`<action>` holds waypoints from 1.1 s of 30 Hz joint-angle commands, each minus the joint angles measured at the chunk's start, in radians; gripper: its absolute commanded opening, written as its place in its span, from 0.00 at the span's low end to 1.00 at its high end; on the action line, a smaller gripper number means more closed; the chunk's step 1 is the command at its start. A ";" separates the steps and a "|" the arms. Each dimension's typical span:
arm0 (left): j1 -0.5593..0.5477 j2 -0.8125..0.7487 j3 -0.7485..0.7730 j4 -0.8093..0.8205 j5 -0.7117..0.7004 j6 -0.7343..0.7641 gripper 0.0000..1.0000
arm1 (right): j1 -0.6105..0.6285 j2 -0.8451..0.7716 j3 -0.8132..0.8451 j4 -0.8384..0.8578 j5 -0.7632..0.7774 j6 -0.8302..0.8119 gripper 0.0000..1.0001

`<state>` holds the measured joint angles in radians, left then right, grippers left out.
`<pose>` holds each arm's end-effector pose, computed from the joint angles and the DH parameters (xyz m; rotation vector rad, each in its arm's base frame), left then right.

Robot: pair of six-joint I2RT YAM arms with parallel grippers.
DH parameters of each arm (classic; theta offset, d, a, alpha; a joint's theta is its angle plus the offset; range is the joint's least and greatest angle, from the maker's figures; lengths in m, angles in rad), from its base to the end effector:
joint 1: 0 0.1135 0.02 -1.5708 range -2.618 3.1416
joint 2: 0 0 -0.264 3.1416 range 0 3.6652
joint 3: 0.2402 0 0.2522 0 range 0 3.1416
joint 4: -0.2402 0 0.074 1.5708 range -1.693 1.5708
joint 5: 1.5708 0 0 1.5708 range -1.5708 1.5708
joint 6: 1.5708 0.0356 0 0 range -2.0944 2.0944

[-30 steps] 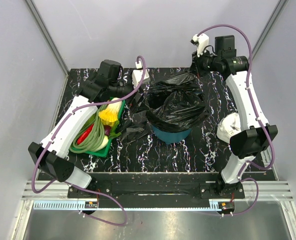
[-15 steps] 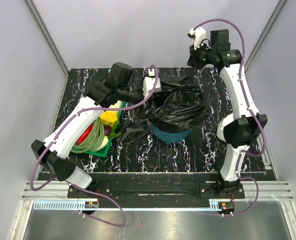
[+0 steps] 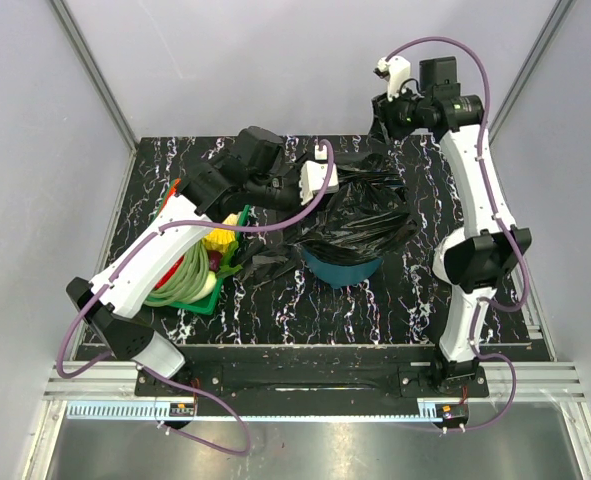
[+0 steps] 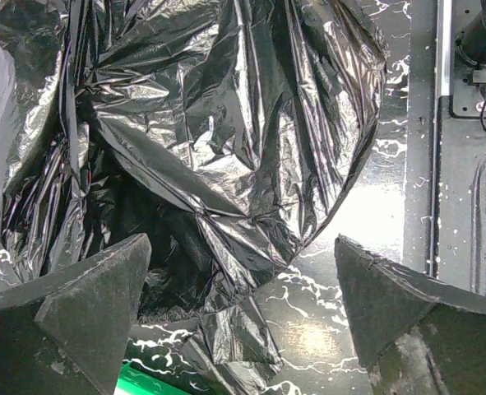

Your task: Put the trash bags into the trash bin

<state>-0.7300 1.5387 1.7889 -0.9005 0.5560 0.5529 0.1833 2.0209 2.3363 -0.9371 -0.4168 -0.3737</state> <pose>0.2237 -0.2254 0.4330 1.5485 1.5591 -0.7139 0.4258 0.0936 0.4222 -0.8117 1.9934 0.3459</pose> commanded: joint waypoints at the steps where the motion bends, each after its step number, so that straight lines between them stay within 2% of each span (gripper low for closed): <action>1: 0.004 -0.012 0.038 -0.005 -0.028 0.008 0.99 | 0.010 -0.172 0.002 -0.091 -0.045 0.022 0.52; 3: 0.004 -0.014 0.033 -0.006 -0.028 0.008 0.99 | 0.010 -0.221 -0.052 -0.114 -0.045 0.041 0.61; 5: 0.003 -0.014 0.029 -0.009 -0.028 0.013 0.99 | 0.012 -0.260 -0.110 -0.120 -0.036 0.048 0.65; 11: 0.003 -0.020 0.017 -0.009 -0.022 0.015 0.99 | 0.010 -0.318 -0.250 -0.101 -0.030 0.059 0.70; 16: 0.001 -0.023 0.010 -0.009 -0.015 0.015 0.99 | 0.010 -0.321 -0.321 -0.055 -0.037 0.070 0.71; 24: 0.001 -0.025 0.006 -0.008 -0.010 0.015 0.99 | 0.010 -0.257 -0.313 -0.019 -0.042 0.079 0.70; 33: 0.003 -0.025 -0.002 -0.009 -0.021 0.024 0.99 | 0.010 -0.240 -0.293 -0.020 -0.051 0.082 0.59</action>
<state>-0.7273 1.5387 1.7889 -0.9276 0.5438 0.5613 0.1833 1.7855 2.0037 -0.9916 -0.4397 -0.3031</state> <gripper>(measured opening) 0.988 0.599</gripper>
